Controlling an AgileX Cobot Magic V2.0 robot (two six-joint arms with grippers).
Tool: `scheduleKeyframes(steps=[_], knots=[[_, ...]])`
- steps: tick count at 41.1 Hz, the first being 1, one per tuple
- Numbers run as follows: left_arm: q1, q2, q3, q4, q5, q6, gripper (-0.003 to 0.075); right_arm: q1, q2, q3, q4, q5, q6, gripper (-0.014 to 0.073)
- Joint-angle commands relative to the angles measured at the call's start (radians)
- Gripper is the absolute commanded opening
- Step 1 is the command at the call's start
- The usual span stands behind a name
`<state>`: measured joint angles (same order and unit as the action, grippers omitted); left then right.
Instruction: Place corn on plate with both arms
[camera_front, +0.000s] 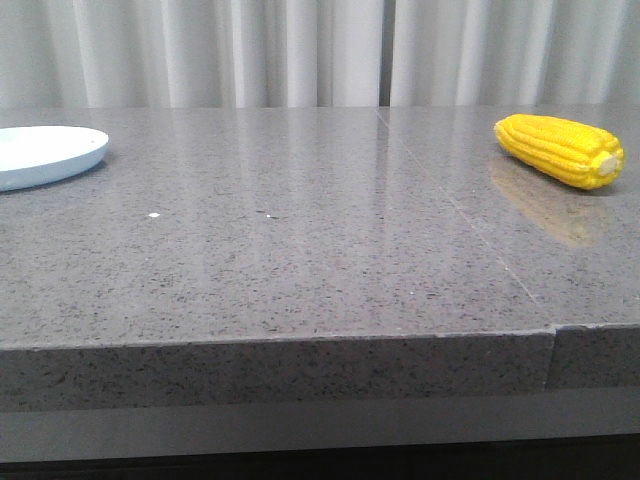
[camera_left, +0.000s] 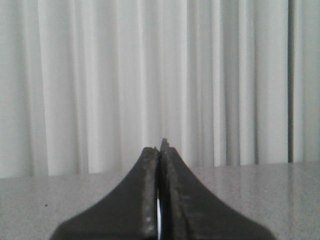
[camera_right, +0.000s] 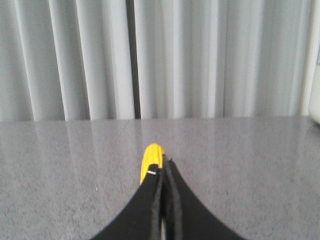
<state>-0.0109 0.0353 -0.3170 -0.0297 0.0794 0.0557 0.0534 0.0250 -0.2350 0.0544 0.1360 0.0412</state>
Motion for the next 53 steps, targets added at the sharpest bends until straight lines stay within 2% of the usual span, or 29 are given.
scheduleKeyframes(steps=[1,6,12,24,35,37,39,40,44,47,49,53], knots=[[0.004,0.080,-0.131,-0.010,0.023,-0.010,-0.0020,-0.007,0.078,-0.120,-0.004,-0.016,-0.016,-0.0118],[0.004,0.194,-0.265,-0.010,0.151,-0.010,-0.0020,-0.007,0.192,-0.245,-0.004,0.067,-0.016,-0.0118],[0.004,0.317,-0.352,-0.010,0.286,-0.010,-0.0020,-0.007,0.325,-0.353,-0.004,0.174,-0.016,-0.0118],[0.004,0.460,-0.355,-0.010,0.316,-0.010,-0.0020,-0.007,0.499,-0.372,-0.004,0.219,-0.016,-0.0118],[0.004,0.514,-0.355,-0.026,0.349,-0.010,-0.0015,-0.007,0.566,-0.372,-0.004,0.230,-0.017,-0.0106],[0.004,0.518,-0.355,-0.026,0.354,-0.010,0.0010,-0.007,0.567,-0.372,-0.012,0.230,-0.019,-0.0063],[0.004,0.521,-0.355,-0.026,0.355,-0.010,0.0073,-0.007,0.567,-0.372,-0.017,0.230,-0.019,0.0014],[0.004,0.521,-0.355,-0.026,0.357,-0.010,0.0121,-0.007,0.567,-0.372,-0.020,0.230,-0.019,0.0057],[0.004,0.521,-0.355,-0.026,0.357,-0.010,0.0338,-0.007,0.567,-0.372,-0.027,0.230,-0.019,0.0323],[0.004,0.521,-0.355,-0.026,0.357,-0.010,0.0468,-0.007,0.567,-0.371,-0.027,0.230,-0.019,0.0457],[0.004,0.521,-0.355,-0.026,0.361,-0.010,0.0505,-0.007,0.567,-0.370,-0.027,0.230,-0.019,0.0512],[0.004,0.521,-0.355,-0.026,0.370,-0.010,0.0502,-0.007,0.567,-0.370,-0.027,0.230,-0.019,0.0526]])
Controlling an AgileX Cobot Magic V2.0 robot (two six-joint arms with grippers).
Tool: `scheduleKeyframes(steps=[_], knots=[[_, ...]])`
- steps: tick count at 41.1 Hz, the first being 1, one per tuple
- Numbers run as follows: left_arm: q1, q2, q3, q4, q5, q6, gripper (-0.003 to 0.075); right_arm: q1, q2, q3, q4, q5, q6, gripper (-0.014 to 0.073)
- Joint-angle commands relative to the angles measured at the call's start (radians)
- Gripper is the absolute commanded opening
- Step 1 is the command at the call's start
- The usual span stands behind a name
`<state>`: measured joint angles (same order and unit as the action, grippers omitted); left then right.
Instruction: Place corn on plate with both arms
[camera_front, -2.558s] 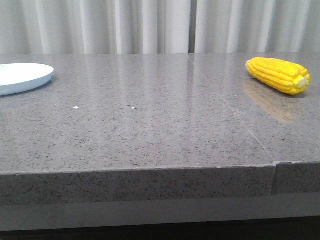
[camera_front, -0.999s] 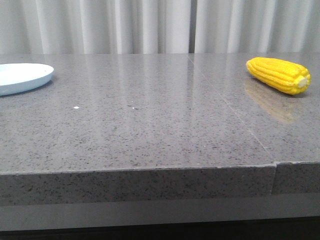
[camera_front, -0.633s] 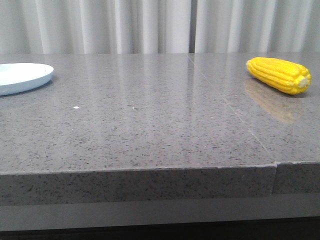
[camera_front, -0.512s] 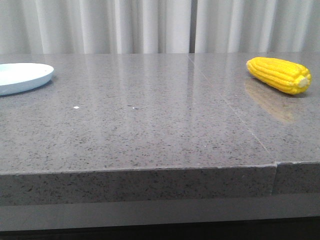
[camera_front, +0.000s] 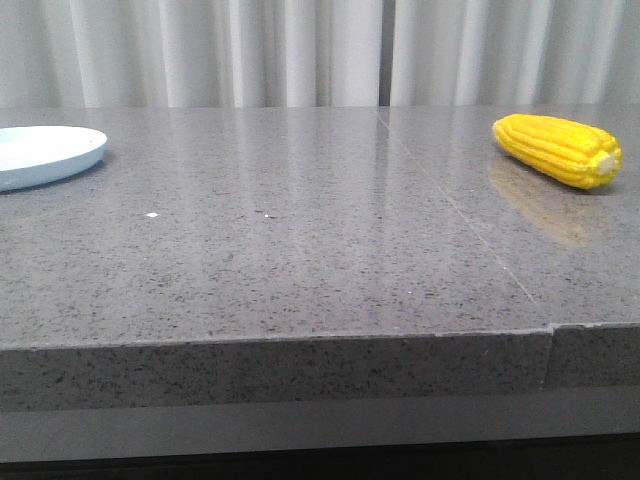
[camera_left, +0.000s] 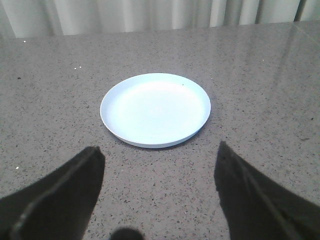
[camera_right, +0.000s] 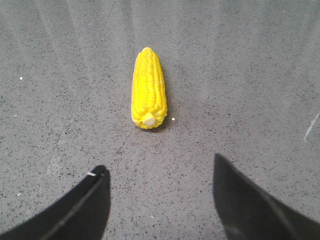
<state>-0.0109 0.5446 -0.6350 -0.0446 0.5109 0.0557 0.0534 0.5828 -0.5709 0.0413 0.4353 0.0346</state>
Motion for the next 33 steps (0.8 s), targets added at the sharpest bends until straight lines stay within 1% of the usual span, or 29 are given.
scheduleKeyframes(steps=[1,5,12,28,33], knots=[[0.004,0.013,-0.037,-0.011,-0.058,-0.010,0.0502,-0.007,0.009,-0.034,-0.014,-0.069,-0.012,0.0526],[0.004,0.034,-0.065,-0.005,0.007,-0.010,0.0502,-0.007,0.009,-0.034,-0.014,-0.069,-0.012,0.0526],[0.004,0.142,-0.147,-0.005,0.128,-0.008,0.0502,-0.007,0.009,-0.034,-0.014,-0.069,-0.012,0.0526],[0.004,0.433,-0.250,0.006,0.135,-0.008,0.0502,-0.007,0.009,-0.034,-0.014,-0.069,-0.012,0.0526],[0.034,0.531,-0.320,0.007,0.142,-0.008,0.0502,-0.007,0.009,-0.034,-0.014,-0.069,-0.012,0.0526]])
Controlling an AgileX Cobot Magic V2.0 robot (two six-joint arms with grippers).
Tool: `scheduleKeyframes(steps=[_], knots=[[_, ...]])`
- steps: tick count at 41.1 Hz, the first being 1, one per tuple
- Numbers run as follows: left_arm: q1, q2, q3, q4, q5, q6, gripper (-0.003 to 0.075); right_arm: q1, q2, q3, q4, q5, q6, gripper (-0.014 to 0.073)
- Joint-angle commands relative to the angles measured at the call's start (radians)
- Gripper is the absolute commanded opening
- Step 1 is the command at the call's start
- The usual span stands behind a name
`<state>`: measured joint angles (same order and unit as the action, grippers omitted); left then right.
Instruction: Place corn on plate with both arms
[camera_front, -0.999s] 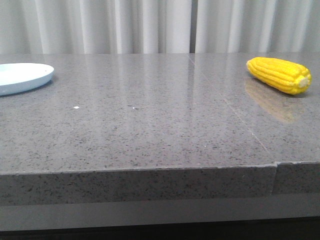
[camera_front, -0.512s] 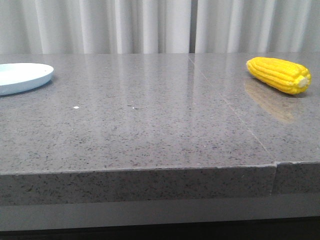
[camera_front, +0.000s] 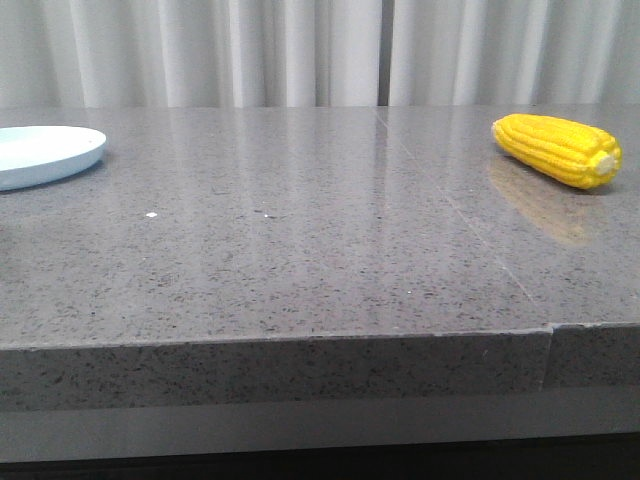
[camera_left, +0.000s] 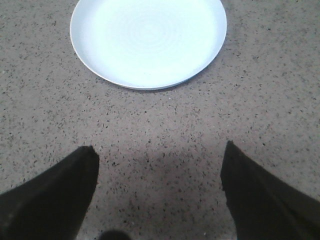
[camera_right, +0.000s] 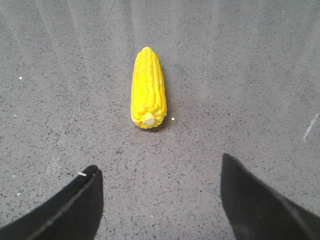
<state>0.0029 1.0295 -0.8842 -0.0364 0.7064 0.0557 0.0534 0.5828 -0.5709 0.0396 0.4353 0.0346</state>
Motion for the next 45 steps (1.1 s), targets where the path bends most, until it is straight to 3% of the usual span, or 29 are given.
scheduleKeyframes(steps=[1,8,18,34,45], knots=[[0.031,0.064,-0.084,-0.007,-0.052,-0.008,0.0502,-0.007,0.009,-0.034,-0.012,-0.069,-0.012,0.0526],[0.133,0.203,-0.193,-0.081,-0.054,0.037,0.0502,-0.007,0.009,-0.034,-0.012,-0.069,-0.012,0.0526],[0.249,0.414,-0.343,-0.408,-0.066,0.262,0.0502,-0.007,0.009,-0.034,-0.012,-0.069,-0.012,0.0526],[0.251,0.689,-0.513,-0.417,-0.127,0.271,0.0502,-0.007,0.009,-0.034,-0.012,-0.069,-0.012,0.0526],[0.251,0.765,-0.534,-0.417,-0.164,0.271,0.0477,-0.007,0.009,-0.034,-0.012,-0.069,-0.012,0.0526]])
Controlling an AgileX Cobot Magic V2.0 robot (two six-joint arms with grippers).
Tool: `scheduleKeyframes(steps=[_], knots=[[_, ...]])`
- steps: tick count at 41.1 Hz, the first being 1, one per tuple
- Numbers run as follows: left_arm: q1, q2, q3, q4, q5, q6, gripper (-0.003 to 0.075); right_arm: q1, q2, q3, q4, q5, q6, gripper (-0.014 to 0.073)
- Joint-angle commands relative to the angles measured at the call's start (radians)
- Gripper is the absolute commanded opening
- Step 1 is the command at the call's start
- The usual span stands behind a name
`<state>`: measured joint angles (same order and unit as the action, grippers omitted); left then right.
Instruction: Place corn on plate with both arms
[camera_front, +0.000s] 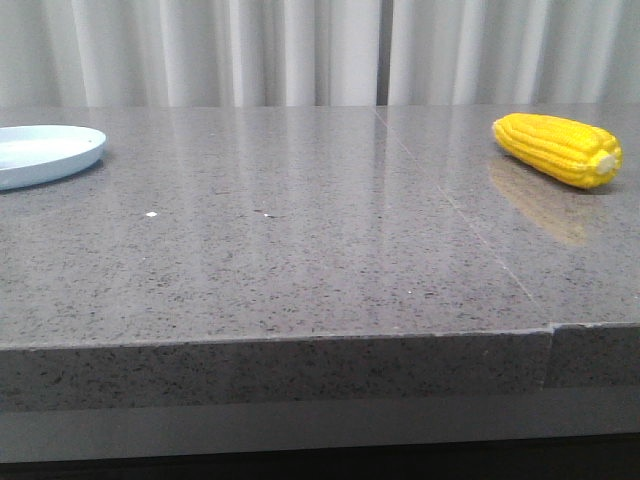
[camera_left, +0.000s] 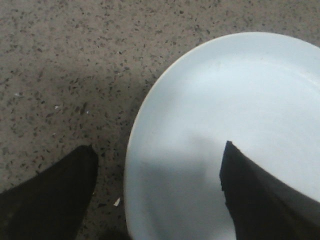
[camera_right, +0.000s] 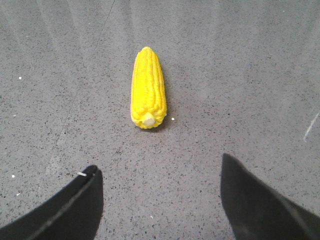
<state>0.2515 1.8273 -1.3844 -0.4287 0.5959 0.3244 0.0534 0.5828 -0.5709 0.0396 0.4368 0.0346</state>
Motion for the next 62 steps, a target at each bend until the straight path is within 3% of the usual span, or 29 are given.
scheduleKeyframes(steps=[1,7,13,19,40,62], knots=[[0.002,-0.028,-0.034,-0.024,-0.053,0.002,0.0468,-0.007,0.009,-0.034,-0.012,-0.071,-0.012,0.0526],[0.002,-0.021,-0.034,-0.024,-0.045,0.002,0.0349,-0.007,0.009,-0.034,-0.012,-0.071,-0.012,0.0526],[0.002,-0.021,-0.034,-0.018,-0.024,0.002,0.0127,-0.007,0.009,-0.034,-0.012,-0.071,-0.012,0.0526],[0.002,-0.021,-0.034,-0.003,-0.022,0.002,-0.0018,-0.007,0.009,-0.034,-0.012,-0.071,-0.012,0.0526],[-0.049,-0.195,-0.034,-0.024,-0.022,0.011,-0.0020,-0.007,0.009,-0.034,-0.012,-0.071,-0.012,0.0526],[-0.420,-0.204,-0.032,-0.096,-0.029,0.011,-0.0020,-0.007,0.009,-0.034,-0.012,-0.071,-0.012,0.0526]])
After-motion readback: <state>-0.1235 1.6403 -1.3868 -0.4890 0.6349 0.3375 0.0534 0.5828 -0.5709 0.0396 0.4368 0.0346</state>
